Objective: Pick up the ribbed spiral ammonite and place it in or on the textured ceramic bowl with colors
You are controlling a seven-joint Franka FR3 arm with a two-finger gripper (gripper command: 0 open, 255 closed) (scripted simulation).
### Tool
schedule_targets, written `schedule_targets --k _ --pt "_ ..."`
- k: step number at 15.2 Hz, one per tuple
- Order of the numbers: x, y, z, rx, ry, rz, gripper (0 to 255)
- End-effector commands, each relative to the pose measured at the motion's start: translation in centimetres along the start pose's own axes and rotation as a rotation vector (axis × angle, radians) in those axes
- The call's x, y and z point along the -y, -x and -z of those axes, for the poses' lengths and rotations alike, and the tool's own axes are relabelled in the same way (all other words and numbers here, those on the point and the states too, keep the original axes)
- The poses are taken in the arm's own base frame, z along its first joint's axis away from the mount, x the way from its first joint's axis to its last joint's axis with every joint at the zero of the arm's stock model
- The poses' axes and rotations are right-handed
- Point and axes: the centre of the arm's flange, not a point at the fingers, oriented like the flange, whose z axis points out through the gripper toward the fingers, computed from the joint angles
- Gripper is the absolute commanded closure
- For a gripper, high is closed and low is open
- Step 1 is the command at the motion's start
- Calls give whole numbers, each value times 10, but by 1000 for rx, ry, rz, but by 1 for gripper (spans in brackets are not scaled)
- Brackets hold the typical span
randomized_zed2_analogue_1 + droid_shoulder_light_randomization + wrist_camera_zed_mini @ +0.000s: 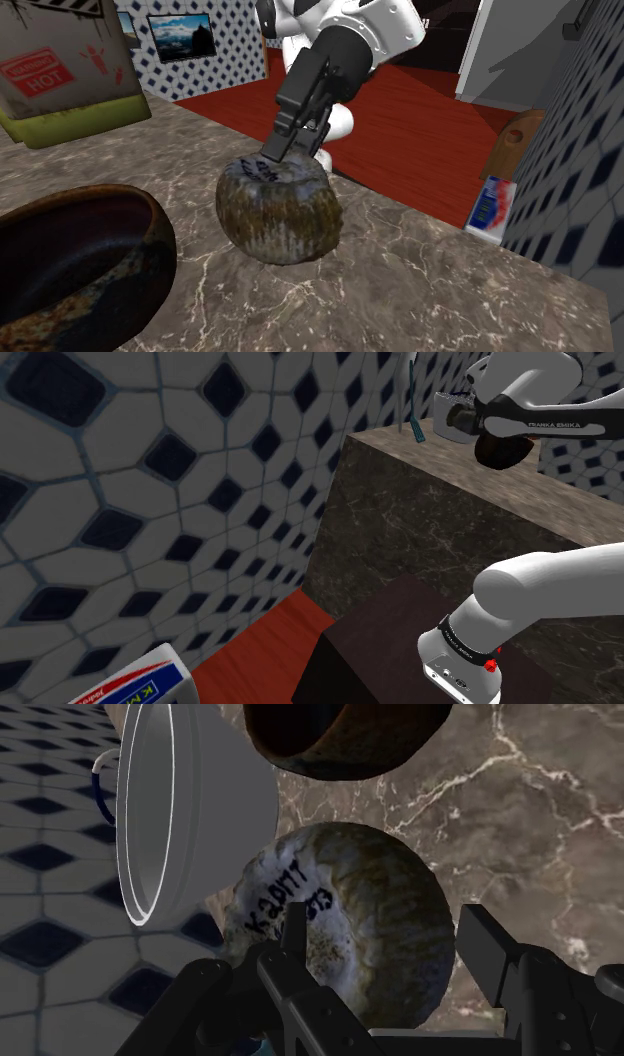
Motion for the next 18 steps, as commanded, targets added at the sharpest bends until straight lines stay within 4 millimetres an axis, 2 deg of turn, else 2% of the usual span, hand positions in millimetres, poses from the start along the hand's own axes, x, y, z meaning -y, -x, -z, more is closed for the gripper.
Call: schedule_targets --k 1,16,18 --pt "-9 2 7 0 1 0 255" --pt "-71 20 52 0 1 0 255" --pt "-76 41 38 0 1 0 255"
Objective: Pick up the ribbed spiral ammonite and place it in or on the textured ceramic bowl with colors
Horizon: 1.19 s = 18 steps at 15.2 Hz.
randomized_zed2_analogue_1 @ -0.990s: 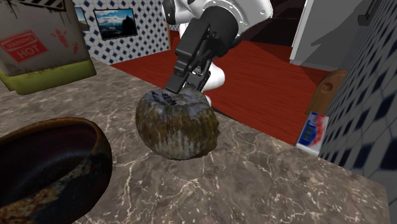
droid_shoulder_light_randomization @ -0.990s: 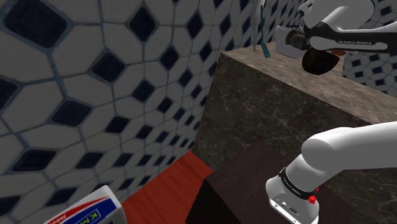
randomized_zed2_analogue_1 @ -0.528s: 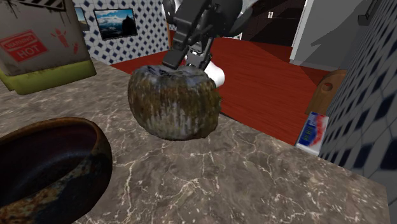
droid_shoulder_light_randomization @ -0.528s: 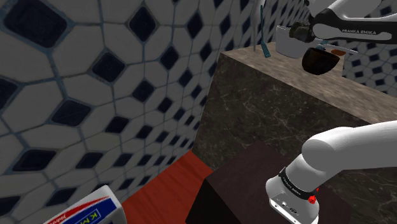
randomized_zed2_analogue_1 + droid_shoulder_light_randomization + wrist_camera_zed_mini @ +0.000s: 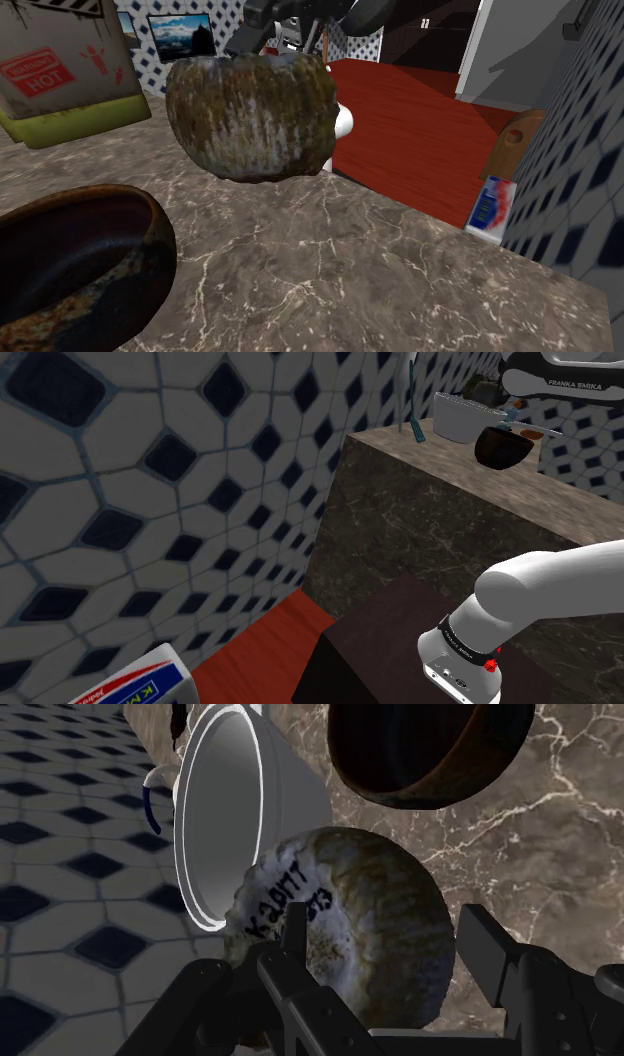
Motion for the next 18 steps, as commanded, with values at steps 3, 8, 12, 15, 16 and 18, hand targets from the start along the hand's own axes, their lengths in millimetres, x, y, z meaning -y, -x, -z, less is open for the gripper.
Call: schedule_targets --k 3,8,12,15,16,18 --pt "-10 43 -24 0 1 0 255" --pt "-23 98 -59 0 1 0 255" --pt "-34 141 -87 0 1 0 255" --pt "-34 158 -101 0 1 0 255" --pt "-30 157 -104 0 1 0 255" --pt "-22 155 -110 0 1 0 255"
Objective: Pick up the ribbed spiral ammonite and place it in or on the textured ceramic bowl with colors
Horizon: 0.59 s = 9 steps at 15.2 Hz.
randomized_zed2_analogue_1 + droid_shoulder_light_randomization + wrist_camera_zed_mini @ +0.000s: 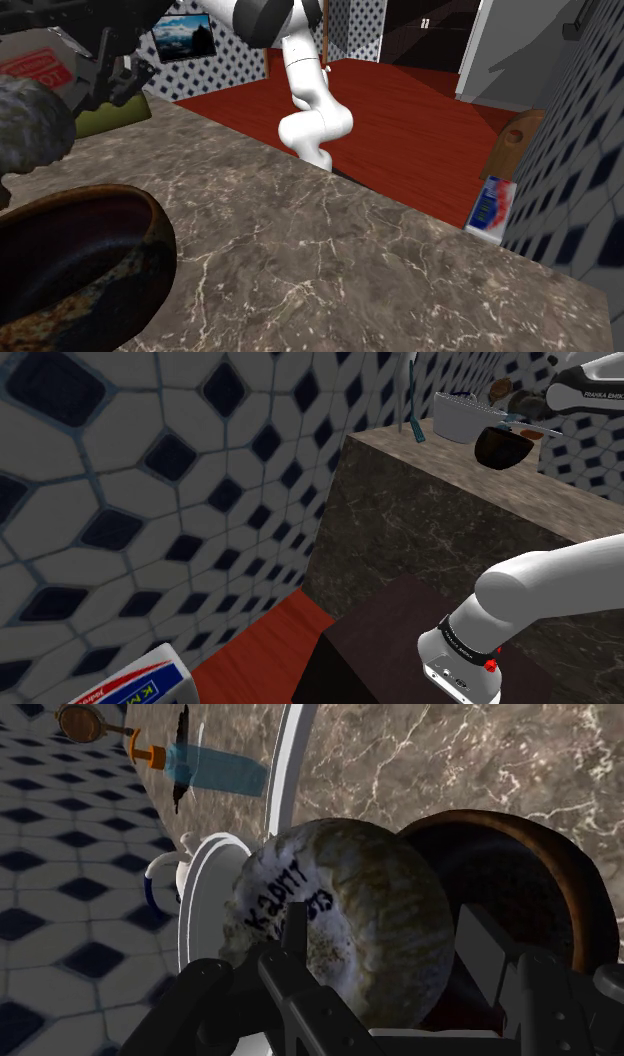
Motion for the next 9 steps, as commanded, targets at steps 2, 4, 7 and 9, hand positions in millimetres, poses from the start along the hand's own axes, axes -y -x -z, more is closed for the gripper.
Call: schedule_targets --k 2,4,7,9 --pt "13 -2 -9 -1 2 0 255" --pt "21 -5 -15 -1 2 0 255" --pt "33 -8 -24 -1 2 0 255" --pt "42 -11 -30 -1 2 0 255"
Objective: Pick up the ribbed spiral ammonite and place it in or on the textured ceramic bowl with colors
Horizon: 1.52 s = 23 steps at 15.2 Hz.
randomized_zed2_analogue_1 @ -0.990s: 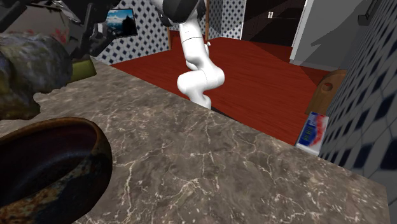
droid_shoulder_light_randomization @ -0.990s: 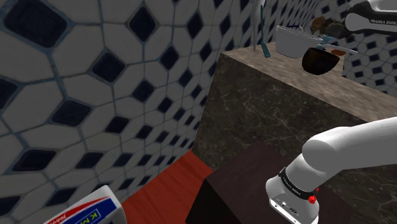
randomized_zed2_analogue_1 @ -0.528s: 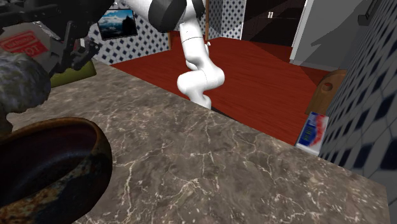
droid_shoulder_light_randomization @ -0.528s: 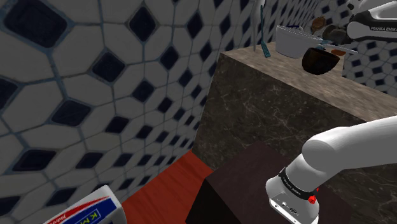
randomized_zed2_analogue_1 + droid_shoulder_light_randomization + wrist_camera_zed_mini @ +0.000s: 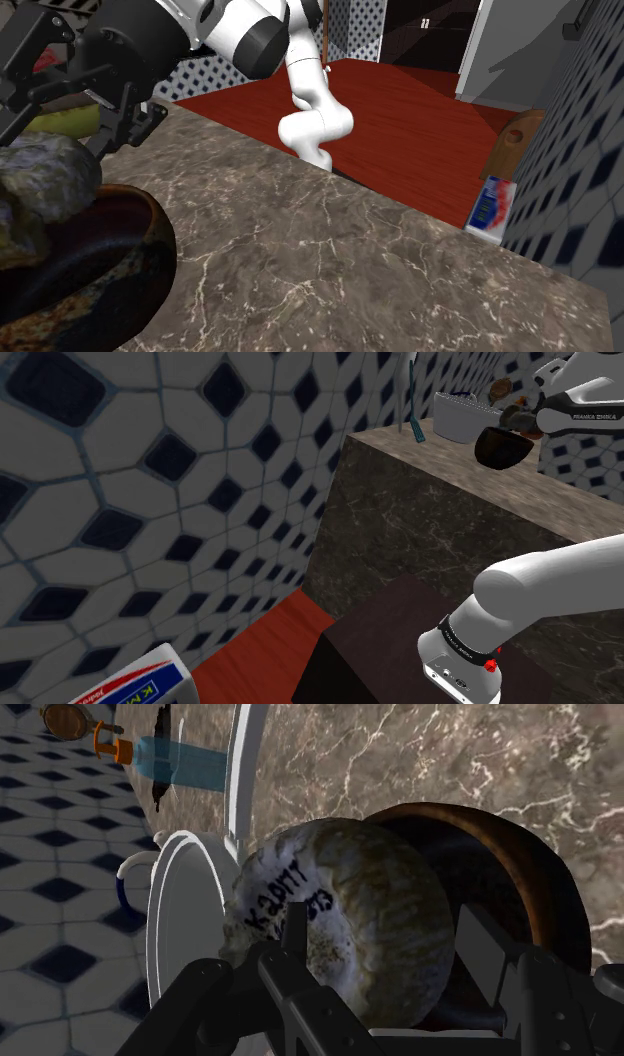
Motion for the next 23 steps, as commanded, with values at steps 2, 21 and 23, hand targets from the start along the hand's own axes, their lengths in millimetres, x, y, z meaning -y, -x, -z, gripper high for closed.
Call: schedule_targets --k 2,21,23 --pt "12 -4 -8 0 2 0 255" --pt "12 -4 42 0 2 0 0" --pt "12 -4 42 0 2 0 0"
